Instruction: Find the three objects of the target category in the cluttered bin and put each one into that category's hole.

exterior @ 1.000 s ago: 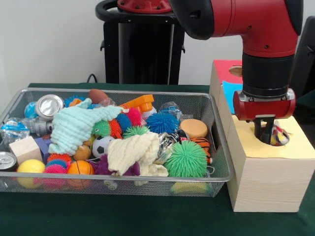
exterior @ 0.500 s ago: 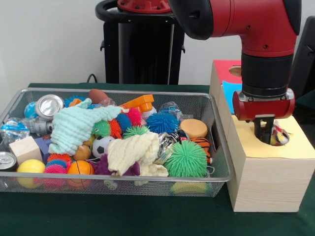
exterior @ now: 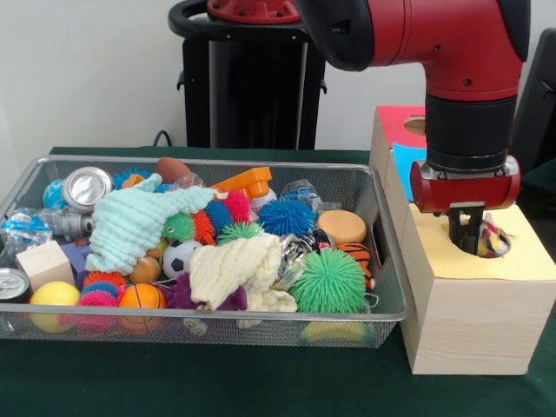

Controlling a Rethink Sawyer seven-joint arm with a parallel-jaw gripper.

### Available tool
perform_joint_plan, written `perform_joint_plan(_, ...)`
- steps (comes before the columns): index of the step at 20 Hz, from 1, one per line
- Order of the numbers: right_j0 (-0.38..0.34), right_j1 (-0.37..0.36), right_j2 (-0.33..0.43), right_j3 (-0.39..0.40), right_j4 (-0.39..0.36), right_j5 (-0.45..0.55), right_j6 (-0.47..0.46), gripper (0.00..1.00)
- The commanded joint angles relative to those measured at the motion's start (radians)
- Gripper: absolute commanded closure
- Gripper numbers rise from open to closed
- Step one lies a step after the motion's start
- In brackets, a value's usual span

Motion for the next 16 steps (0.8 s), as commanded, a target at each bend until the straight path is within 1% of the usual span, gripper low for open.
perform_joint_plan(1, -0.080, 0.042, -0.061, 0.055, -0.059, 0.124, -0.056, 1.00)
perform_joint_plan(6, -0.070, -0.008, -0.056, 0.072, -0.031, 0.189, -0.052, 1.00)
perform_joint_plan(16, -0.083, -0.065, -0.033, 0.090, 0.002, 0.267, -0.067, 1.00)
